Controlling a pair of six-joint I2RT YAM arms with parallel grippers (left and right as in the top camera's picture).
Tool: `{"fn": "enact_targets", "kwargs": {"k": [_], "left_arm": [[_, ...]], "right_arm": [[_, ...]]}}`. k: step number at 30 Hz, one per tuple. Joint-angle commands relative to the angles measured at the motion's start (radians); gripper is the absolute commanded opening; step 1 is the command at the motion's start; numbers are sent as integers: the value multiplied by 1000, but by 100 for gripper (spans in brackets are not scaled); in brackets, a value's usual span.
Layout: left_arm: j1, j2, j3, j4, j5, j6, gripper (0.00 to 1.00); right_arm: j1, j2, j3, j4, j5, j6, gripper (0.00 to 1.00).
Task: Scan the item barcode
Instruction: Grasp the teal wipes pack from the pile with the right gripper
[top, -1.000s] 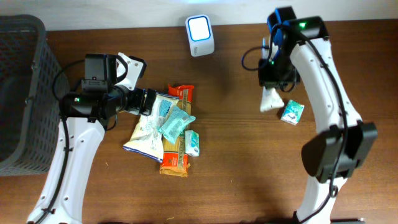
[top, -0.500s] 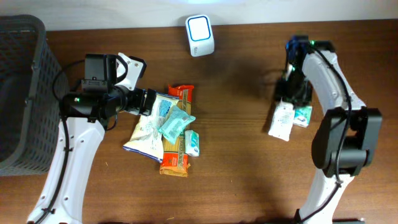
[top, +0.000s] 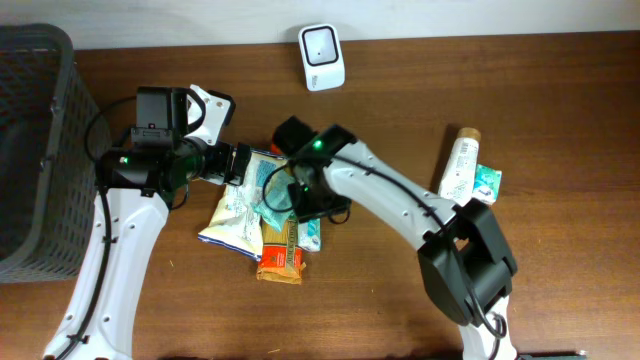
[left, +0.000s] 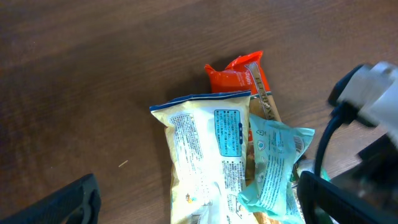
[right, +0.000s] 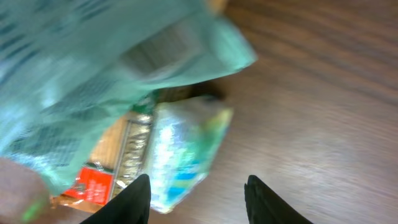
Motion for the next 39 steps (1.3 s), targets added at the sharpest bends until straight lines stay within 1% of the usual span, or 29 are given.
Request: {"fn": "enact_targets", "kwargs": {"k": [1, 3, 4, 5, 6, 7, 9, 10, 12, 13, 14, 15, 16, 18, 20, 21, 22, 23, 24, 25, 27, 28, 30, 31, 34, 37, 39], "left_arm": [[3, -10, 8, 2, 0, 16, 99], [3, -10, 8, 2, 0, 16, 99], [3, -10, 8, 2, 0, 16, 99], [3, -10, 8, 2, 0, 16, 99], [3, -10, 8, 2, 0, 16, 99], [3, -10, 8, 2, 0, 16, 99], [3, -10, 8, 2, 0, 16, 99], [3, -10, 8, 2, 0, 16, 99], [3, -10, 8, 2, 0, 16, 99], [3, -10, 8, 2, 0, 16, 99], [3, -10, 8, 2, 0, 16, 99], [3, -10, 8, 2, 0, 16, 99], [3, -10, 8, 2, 0, 16, 99], [3, -10, 8, 2, 0, 16, 99], [3, -10, 8, 2, 0, 16, 99], [3, -10, 8, 2, 0, 16, 99], [3, -10, 8, 2, 0, 16, 99], [3, -10, 8, 2, 0, 16, 99], [3, -10, 8, 2, 0, 16, 99], [3, -10, 8, 2, 0, 16, 99], [3, -10, 8, 2, 0, 16, 99], [3, -10, 8, 2, 0, 16, 99], [3, -10, 8, 2, 0, 16, 99], [3, -10, 8, 2, 0, 16, 99], [3, -10, 8, 2, 0, 16, 99], [3, -10, 8, 2, 0, 16, 99], [3, -10, 8, 2, 0, 16, 99]], "right_arm": [[23, -15, -71, 68, -9, 75, 45], [22, -15, -146, 145, -27, 76, 43], [22, -15, -166, 164, -27, 82, 40], [20, -15, -181, 174, -23, 90, 31], [19, -15, -182, 174, -19, 90, 20], [14, -15, -182, 175, -20, 90, 4], [-25, -29, -173, 129, -34, 70, 4], [-43, -41, -163, 115, -68, 28, 4], [-156, -108, -148, 94, -339, -173, 4], [-199, -117, -148, 87, -431, -232, 4], [-278, -113, -158, 88, -638, -372, 4], [-324, -100, -178, 97, -752, -446, 4], [-353, -77, -212, 128, -817, -488, 4], [-356, -33, -327, 287, -874, -466, 4], [-353, -2, -374, 348, -817, -436, 4], [-360, 3, -380, 350, -706, -423, 4], [-369, 3, -380, 351, -611, -377, 7], [-394, 3, -380, 343, -488, -369, 23], [-415, 3, -377, 335, -418, -356, 37], [-441, 2, -370, 325, -387, -356, 41], [-506, 0, -310, 255, -340, -361, 41], [-537, 0, -244, 183, -310, -383, 41], [-549, 0, -145, 79, -306, -394, 41], [-525, 0, -114, 16, -310, -394, 41], [-435, 0, -126, -33, -314, -394, 41], [-339, 0, -164, -43, -356, -394, 41], [-303, 0, -197, -35, -393, -394, 41]]}}
